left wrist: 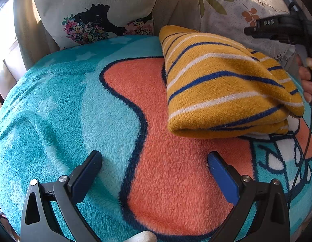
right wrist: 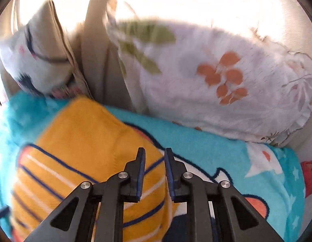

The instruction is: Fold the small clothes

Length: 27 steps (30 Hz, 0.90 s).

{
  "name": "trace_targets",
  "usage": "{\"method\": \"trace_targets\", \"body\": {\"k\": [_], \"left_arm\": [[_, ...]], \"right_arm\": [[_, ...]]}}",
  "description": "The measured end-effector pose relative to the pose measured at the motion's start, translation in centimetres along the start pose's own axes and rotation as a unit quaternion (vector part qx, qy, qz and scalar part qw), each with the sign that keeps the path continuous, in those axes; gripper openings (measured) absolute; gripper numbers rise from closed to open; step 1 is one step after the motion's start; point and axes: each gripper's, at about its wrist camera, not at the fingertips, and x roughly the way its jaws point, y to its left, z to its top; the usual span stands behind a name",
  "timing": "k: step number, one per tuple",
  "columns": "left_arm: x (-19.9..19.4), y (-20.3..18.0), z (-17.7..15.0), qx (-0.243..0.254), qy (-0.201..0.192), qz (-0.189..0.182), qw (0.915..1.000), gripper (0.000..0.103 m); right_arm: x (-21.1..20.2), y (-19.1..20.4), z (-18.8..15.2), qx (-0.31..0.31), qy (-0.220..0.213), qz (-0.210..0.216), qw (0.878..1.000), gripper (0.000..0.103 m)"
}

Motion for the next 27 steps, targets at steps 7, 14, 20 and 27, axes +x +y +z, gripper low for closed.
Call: {"method": "trace_targets", "body": {"k": [7,14,20,27], "left_arm": [[0.0,0.0,0.0,0.000,0.000,0.000,1.0000,0.103],[0.0,0.0,0.0,0.000,0.000,0.000,1.0000,0.103],[-0.1,0.0,0.0,-0.002,-0.001,-0.001,1.0000,0.103],[-0.1,0.0,0.0,-0.002,-0.001,0.001,1.0000,0.103]], "right_arm": [[1.3,2.1,-1.0,0.179,0.080,0.417,0.888,0.021],[8.3,3.3,-5.2,0.302,0.157,0.440,0.831,0.000],[5.0,0.9,-4.2,0.277,0.116,0.343,0.890,0.000],[0.9,-4.0,-4.2,0.285,0.036,0.290,0.913,0.035]]}}
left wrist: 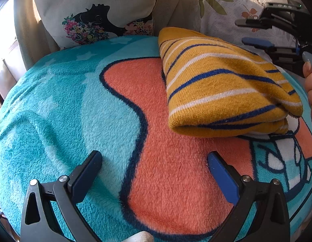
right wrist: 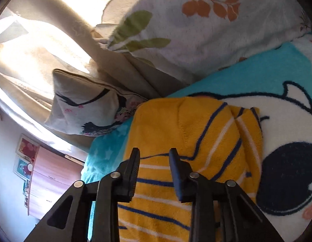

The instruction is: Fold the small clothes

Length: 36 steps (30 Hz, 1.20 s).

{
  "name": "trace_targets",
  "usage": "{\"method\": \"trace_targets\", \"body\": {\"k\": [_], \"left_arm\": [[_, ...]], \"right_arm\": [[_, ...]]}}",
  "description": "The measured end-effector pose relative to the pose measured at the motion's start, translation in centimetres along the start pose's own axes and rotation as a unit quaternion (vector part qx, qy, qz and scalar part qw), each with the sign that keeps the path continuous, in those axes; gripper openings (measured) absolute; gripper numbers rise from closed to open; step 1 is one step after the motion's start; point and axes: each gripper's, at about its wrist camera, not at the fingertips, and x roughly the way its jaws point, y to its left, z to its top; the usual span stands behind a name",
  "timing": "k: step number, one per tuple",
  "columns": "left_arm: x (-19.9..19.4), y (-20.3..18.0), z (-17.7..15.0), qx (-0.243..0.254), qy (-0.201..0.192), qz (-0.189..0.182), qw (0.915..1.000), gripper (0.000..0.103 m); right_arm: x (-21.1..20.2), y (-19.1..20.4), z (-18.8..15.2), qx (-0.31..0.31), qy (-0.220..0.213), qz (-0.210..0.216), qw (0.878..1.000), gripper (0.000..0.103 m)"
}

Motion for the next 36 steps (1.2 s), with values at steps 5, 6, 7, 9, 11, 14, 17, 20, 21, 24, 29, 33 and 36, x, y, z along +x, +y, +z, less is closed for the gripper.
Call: {"method": "trace_targets", "body": {"k": [5,6,7,9,11,14,17,20,21,24,29,33,36], "left_arm": [[0.0,0.0,0.0,0.000,0.000,0.000,1.0000,0.103],[0.0,0.0,0.0,0.000,0.000,0.000,1.0000,0.103],[0.0,0.0,0.0,0.000,0.000,0.000,1.0000,0.103],[0.0,0.1,-0.1,0.000,0.000,0.000,1.0000,0.103],[0.0,0.1,-0.1,-0.001,-0.001,-0.001,1.0000,0.103],[0.0,0.0,-0.1,-0.001,-0.001,0.000,1.0000,0.103],[0.0,0.1,-0.1,-0.002,-0.001,-0.001,1.0000,0.103],[0.0,0.0,0.0,-0.002,-0.001,-0.001,1.0000,0.103],[0.0,0.1,-0.1,-0.003,-0.001,-0.001,1.0000,0.103],[0.0,0.1,-0.1,-0.003,-0.001,-0.001,1.0000,0.103],[0.0,0.1,-0.1,-0.002,-0.001,0.001,1.0000,0.103],[0.1,0.1,-0.1,-0.002,-0.001,0.002,1.0000,0.103],[0.1,0.0,-0.2,-0.002,-0.002,0.004,1.0000,0.103]], "right_arm": [[2.4,4.6,-1.7,-0.043,0.057,0.100,0.992,0.036],[3.6,4.8,-2.1,-0.034,0.080,0.121,0.989,0.037],[5.4,5.0,-2.8,-0.018,0.104,0.132,0.986,0.037],[8.3,3.2,-3.9,0.033,0.144,0.131,0.980,0.026],[9.2,1.5,-4.4,0.069,0.150,0.148,0.975,0.008],[8.5,0.6,-4.9,0.096,0.161,0.165,0.968,0.008],[7.4,0.6,-6.2,0.083,0.173,0.162,0.968,0.008],[5.6,-0.2,-7.4,0.082,0.180,0.165,0.966,0.008],[4.9,-0.4,-7.7,0.079,0.177,0.162,0.968,0.008],[2.4,-1.3,-8.5,0.068,0.157,0.136,0.976,0.008],[-3.2,-3.5,-10.1,0.052,0.114,0.101,0.987,0.032],[-7.1,-3.6,-11.7,0.009,0.071,0.045,0.996,0.056],[-8.6,-3.7,-12.9,-0.021,0.055,0.003,0.998,0.057]]}}
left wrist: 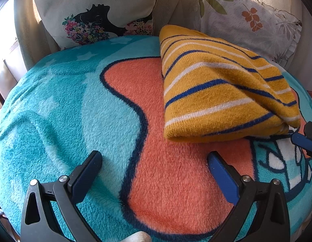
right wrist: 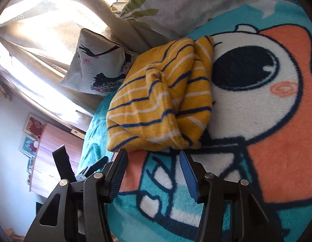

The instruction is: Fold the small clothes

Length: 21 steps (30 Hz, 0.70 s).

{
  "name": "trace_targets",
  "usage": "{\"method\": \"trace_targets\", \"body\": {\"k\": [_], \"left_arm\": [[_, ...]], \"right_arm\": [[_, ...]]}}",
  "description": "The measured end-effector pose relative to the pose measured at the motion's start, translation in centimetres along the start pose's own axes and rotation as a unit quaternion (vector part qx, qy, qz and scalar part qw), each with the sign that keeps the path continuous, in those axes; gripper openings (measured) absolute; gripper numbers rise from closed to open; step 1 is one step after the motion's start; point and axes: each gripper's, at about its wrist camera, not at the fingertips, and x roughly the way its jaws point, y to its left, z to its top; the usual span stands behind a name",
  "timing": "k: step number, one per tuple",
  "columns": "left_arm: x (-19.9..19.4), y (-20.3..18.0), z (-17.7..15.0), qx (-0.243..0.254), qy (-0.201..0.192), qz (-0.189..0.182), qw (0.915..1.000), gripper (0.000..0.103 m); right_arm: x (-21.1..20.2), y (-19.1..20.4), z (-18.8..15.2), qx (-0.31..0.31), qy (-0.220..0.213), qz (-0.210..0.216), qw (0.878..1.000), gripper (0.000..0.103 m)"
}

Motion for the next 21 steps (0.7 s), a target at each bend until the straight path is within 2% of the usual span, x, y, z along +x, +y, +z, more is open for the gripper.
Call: {"method": "trace_targets", "body": {"k": [6,8,11,16,19,21], "left_arm": [[0.0,0.0,0.0,0.000,0.000,0.001,1.0000,0.103],[0.1,0.0,0.0,-0.001,0.000,0.001,1.0000,0.103],[0.1,0.1,0.0,-0.002,-0.001,0.002,1.0000,0.103],[0.1,0.1,0.0,-0.002,-0.001,0.002,1.0000,0.103],[0.1,0.0,-0.1,-0.002,-0.001,0.002,1.0000,0.103],[0.1,0.1,-0.1,-0.002,-0.001,0.001,1.0000,0.103]], "right_arm": [[-0.2,0.6,-0.7,-0.023,-0.023,-0.021,0.999,0.057],[-0.1,2.1,-0.2,-0.034,-0.035,-0.008,0.999,0.057],[0.4,4.7,1.0,-0.067,-0.042,0.035,0.996,0.057],[5.4,6.8,3.9,-0.076,-0.009,0.074,0.994,0.057],[9.5,4.9,5.5,-0.021,0.035,0.091,0.995,0.057],[10.2,3.6,6.2,-0.002,0.030,0.103,0.994,0.056]]}}
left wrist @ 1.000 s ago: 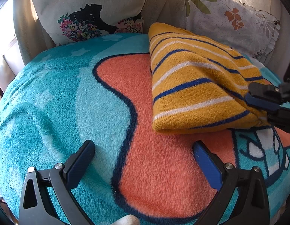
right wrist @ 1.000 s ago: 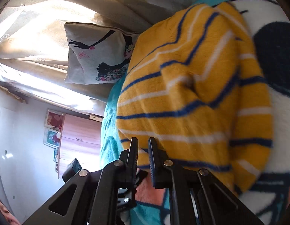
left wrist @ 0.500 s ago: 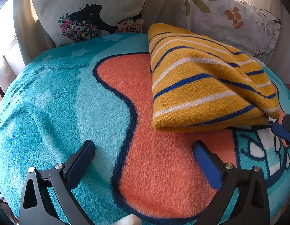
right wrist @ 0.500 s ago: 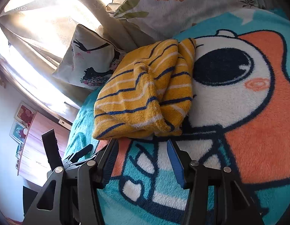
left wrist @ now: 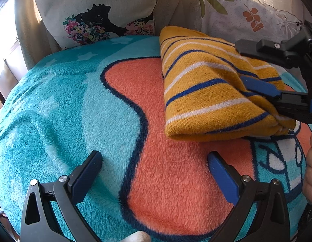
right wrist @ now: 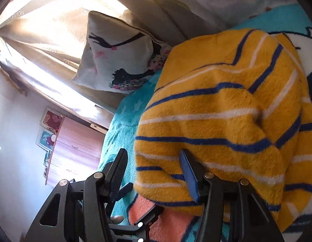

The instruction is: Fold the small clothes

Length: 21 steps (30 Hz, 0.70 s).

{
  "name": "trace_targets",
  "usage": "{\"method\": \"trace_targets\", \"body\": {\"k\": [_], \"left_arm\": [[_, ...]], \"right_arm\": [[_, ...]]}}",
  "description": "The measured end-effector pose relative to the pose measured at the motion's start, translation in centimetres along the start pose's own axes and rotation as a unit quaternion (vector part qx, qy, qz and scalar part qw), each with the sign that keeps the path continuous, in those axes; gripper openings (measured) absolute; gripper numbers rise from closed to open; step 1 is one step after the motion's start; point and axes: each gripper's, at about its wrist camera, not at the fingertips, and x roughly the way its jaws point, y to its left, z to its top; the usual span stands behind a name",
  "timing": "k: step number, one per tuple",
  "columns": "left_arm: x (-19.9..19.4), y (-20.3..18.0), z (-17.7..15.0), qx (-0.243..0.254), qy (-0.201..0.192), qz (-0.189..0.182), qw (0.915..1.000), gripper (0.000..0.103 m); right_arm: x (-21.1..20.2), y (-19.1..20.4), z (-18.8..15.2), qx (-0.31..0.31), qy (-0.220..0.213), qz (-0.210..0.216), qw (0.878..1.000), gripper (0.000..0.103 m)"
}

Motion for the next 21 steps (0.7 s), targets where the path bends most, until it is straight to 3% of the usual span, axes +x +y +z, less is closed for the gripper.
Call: {"method": "trace_targets", "body": {"k": [3,6,10,13,16,21], "left_arm": [[0.0,0.0,0.1,0.000,0.000,0.001,1.0000,0.103],[0.0,0.0,0.0,0.000,0.000,0.001,1.0000,0.103],[0.0,0.0,0.0,0.000,0.000,0.001,1.0000,0.103],[0.0,0.0,0.0,0.000,0.000,0.001,1.0000,0.103],[0.0,0.1,0.0,0.000,0.000,0.000,1.0000,0.103],[-0.1,0.0,0.0,0.000,0.000,0.001,1.0000,0.103]], "right_arm": [[-2.3,0.0,0.3,-0.011,-0.043,-0.015,0.999,0.056],[-4.6,-0.5,0.8,-0.034,-0.095,-0.099,0.990,0.056],[-6.6,-0.3,1.5,-0.029,-0.119,-0.118,0.985,0.056],[-7.9,2.7,2.1,-0.088,-0.139,-0.152,0.975,0.062],[-7.6,3.9,3.5,-0.124,-0.125,-0.191,0.966,0.064],[-4.6,1.0,5.4,-0.117,-0.056,-0.241,0.962,0.064]]}}
